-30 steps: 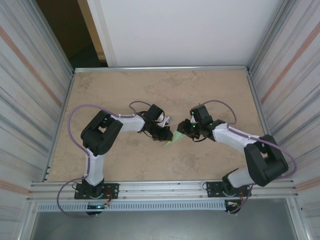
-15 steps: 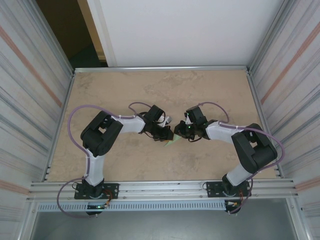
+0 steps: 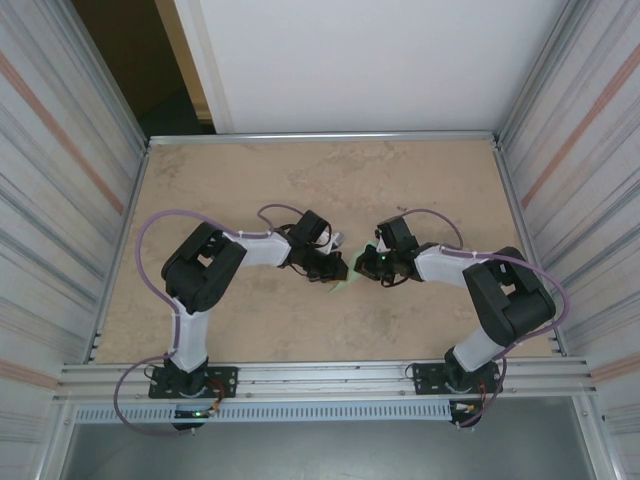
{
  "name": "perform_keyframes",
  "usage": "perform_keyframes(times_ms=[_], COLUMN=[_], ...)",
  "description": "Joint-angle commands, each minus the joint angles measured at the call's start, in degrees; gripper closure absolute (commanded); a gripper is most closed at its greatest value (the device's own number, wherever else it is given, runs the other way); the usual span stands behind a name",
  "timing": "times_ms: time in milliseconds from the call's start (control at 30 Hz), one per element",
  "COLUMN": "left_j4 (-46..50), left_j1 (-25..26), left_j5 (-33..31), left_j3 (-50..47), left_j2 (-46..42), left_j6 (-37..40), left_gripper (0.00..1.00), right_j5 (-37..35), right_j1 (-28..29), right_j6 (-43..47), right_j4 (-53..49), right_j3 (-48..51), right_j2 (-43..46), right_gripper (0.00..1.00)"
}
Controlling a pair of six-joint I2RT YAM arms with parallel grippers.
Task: Fold a paper plane with a square sheet of paper (pick it up from the middle)
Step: Fold the wing for the fifth time at the center of the table.
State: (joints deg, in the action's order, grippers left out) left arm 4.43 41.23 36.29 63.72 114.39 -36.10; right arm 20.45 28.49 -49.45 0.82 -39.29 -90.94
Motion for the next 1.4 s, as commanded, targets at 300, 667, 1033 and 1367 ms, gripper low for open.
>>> perform_keyframes(times_ms=[300,667,1033,1367], left_j4=[2.47,2.45,2.93,-3.97], left_j1=[0.69,0.60,-0.57,-1.68], left_j5=[-3.42,-2.80,-3.10,-11.89], left_j3=[-1.70,-1.77,-2.44,-9.65], left_j2=[1.80,1.63,-2.45,-16.40], left_j6=[0.12,0.59,0.93,2.26], left_gripper=[0.89,0.85,0.83,0.79], right_j5=[-1.63,-2.26,-2.67,4.57], right_j1=[0.35,-0.61,-0.72,-1.27], right_j6=[-0.77,-1.69,-1.23,11.73], right_j4=[-1.97,-2.62,-5.52,-11.15], right_j3=[-0.62,-0.01,-0.76,-9.01], right_j2=[-1.38,-2.56,-4.86,-9.76], right_gripper=[0.92,0.92,0.92,0.92])
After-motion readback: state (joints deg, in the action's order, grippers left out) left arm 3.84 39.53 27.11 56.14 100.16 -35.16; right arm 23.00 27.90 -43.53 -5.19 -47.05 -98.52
